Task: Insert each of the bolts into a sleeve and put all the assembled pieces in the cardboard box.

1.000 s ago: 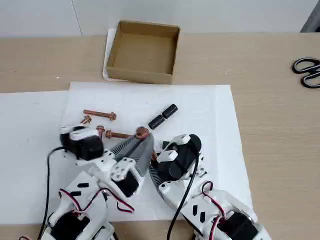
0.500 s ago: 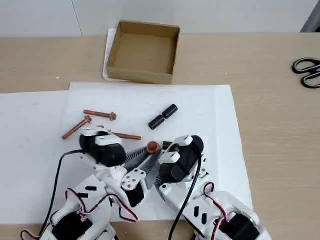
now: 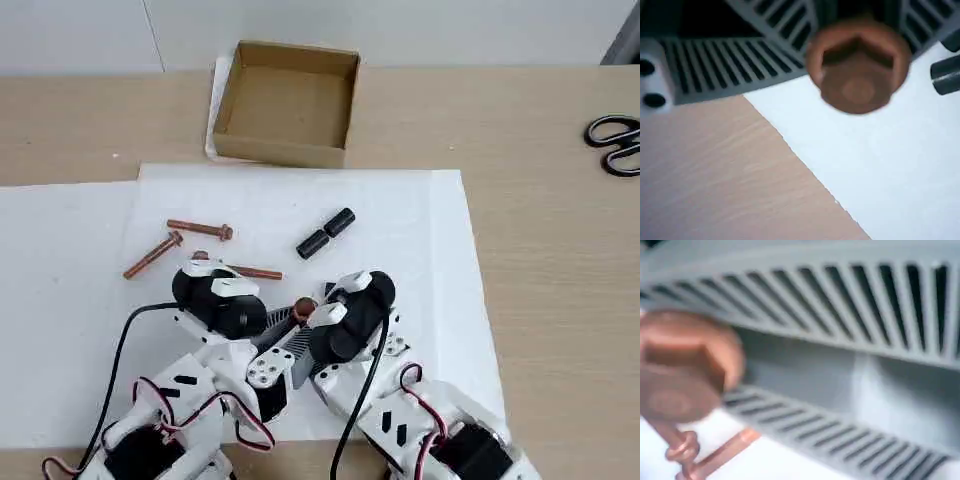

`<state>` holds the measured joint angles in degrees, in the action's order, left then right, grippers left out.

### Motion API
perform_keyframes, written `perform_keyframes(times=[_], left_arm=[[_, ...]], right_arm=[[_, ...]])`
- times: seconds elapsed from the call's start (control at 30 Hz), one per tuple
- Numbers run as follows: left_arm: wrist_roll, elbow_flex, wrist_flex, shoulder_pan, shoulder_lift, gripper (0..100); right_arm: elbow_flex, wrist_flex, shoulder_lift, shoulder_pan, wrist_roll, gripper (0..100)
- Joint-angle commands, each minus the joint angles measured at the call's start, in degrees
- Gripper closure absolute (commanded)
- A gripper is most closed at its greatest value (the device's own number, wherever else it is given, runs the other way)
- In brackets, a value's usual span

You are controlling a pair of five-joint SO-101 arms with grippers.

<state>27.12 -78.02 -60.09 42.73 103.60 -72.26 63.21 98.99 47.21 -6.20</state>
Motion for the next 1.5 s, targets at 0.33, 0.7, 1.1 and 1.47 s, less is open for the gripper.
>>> perform_keyframes(times=[0.33,0.7,1.1,1.47], left_arm=[[-0.4,-0.5,-2.1,2.5,0.0,81],[-7.6,-0.1,2.8,-4.9,0.1,81],[-8.6,1.7,4.3,-5.4,0.0,81],[-8.5,8.7,8.0,-13.7,0.0,99]], right_arm=[[0.6,-1.7,0.8,0.0,-0.7,99.5],[0.5,-1.7,0.7,0.0,-0.7,99.5],[0.4,-1.6,0.6,0.0,-0.7,99.5],[0.0,-1.7,0.6,-0.5,-0.7,99.5]])
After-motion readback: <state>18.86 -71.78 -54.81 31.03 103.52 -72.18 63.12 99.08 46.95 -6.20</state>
